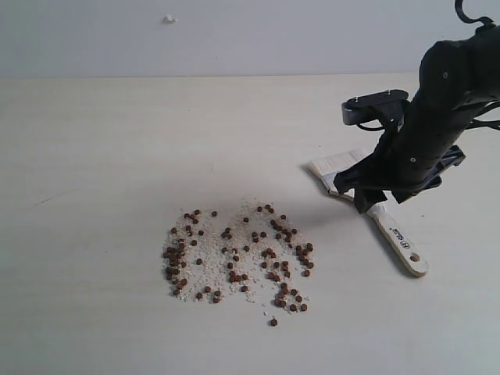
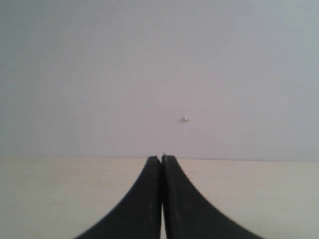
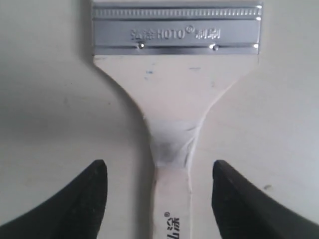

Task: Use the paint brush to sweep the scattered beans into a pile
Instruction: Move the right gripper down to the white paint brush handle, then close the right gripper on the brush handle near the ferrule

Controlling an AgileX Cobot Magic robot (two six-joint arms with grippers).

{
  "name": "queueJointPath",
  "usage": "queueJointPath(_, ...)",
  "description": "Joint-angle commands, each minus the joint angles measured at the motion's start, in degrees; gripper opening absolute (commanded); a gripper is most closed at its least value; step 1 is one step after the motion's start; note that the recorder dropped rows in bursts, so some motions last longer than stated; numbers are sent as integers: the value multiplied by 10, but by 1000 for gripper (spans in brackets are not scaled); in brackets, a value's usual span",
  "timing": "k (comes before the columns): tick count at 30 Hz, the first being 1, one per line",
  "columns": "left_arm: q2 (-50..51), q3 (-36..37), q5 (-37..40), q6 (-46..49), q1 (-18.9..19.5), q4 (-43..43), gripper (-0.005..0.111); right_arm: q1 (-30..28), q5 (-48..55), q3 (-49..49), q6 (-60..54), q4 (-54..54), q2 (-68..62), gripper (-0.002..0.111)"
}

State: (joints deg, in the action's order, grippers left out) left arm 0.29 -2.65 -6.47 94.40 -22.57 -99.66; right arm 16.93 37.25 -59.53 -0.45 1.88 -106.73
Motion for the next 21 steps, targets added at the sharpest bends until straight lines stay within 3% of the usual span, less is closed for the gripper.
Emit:
queueJointPath(1, -3, 1, 2, -2, -3, -3, 0, 0, -11, -4, 12, -19, -20, 58)
queueJointPath(21, -3, 1, 2, -2, -3, -3, 0, 0, -56, -4, 12, -19, -45, 55)
